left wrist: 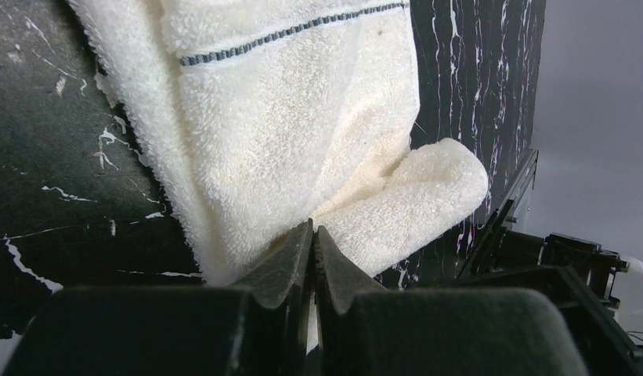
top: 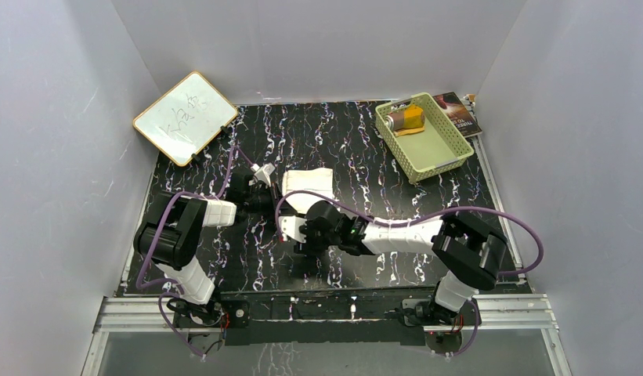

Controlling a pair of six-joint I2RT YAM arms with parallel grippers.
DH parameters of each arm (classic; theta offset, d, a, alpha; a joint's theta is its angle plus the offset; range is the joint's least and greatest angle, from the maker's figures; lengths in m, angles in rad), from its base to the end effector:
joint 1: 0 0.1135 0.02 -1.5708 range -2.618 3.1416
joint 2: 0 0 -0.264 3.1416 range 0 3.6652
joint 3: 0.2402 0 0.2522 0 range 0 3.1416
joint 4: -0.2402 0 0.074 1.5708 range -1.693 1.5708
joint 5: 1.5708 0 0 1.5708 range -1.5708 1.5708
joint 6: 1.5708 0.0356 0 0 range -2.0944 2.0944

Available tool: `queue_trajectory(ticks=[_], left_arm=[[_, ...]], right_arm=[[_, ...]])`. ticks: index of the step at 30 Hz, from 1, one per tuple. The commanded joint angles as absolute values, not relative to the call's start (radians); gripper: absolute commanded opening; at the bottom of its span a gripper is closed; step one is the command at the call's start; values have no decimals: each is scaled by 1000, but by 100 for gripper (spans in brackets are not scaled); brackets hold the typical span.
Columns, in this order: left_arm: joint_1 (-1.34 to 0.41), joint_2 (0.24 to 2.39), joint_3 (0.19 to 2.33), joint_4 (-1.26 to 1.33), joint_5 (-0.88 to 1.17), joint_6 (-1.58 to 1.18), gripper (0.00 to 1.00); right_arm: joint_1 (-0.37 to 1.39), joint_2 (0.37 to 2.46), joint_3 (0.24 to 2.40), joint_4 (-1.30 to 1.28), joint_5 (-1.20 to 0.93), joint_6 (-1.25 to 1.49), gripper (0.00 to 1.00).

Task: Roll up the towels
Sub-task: Roll the towel at the center of the board.

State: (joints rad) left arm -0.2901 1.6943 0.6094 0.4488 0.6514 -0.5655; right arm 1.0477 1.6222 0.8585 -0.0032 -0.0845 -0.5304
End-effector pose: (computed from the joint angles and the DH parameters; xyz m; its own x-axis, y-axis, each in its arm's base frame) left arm 0.2835 -0.1071 0.1261 -0.8529 -0.1901 -0.4862 0.2816 0.6166 -0.7351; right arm 0.1627 0.2881 0.1751 0.1530 -0.7437 -0.6508 -0.9461 0.0799 -0.3137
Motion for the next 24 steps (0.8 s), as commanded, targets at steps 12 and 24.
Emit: queue_trajectory(ticks=[12,24], left_arm=[[-292,1738,587,321,578,-489,4],[-292,1734,588,313,577,-488,4]], right_arm=[[1062,1697,811,263,140,-780,56],[1060,1798,852,224,201,-799,43]])
